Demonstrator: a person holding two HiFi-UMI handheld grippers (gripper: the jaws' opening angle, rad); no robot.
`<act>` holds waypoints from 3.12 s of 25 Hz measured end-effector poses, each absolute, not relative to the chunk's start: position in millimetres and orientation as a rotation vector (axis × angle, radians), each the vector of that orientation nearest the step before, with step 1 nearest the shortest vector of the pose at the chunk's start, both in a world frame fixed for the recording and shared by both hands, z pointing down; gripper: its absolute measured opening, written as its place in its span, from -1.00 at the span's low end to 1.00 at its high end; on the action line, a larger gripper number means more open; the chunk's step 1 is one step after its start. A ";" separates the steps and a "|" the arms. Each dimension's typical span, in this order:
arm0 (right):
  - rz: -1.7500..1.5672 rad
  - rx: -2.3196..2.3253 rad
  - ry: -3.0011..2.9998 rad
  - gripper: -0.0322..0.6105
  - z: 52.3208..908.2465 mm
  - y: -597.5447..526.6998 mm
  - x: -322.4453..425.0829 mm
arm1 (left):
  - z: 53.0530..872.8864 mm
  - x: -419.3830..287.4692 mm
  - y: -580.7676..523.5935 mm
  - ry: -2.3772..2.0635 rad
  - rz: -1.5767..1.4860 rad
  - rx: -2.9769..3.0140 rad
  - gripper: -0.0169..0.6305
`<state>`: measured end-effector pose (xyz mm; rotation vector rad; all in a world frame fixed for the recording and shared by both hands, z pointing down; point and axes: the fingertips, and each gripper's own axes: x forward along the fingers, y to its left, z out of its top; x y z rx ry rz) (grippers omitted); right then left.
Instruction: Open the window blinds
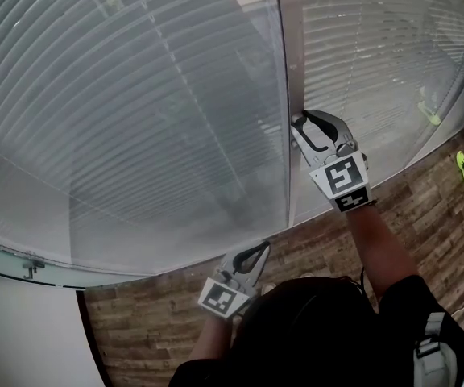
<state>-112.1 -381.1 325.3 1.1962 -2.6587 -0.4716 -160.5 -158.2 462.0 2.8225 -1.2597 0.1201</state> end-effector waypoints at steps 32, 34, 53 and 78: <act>0.228 1.326 -2.971 -0.49 327.2 -387.2 -102.5 | 467.7 -146.5 -159.3 -1.185 0.100 2.847 -0.93; 0.224 1.323 -2.972 -0.48 327.2 -387.2 -102.6 | 467.6 -146.5 -159.6 -1.186 0.098 2.847 -0.93; -0.262 1.231 -2.845 -0.23 328.6 -372.4 -84.7 | 472.1 -139.7 -163.8 -1.138 0.096 2.859 -0.93; -1.340 0.773 -1.874 -0.19 333.3 -365.4 -116.0 | 472.6 -144.7 -160.8 -1.136 0.081 2.849 -0.93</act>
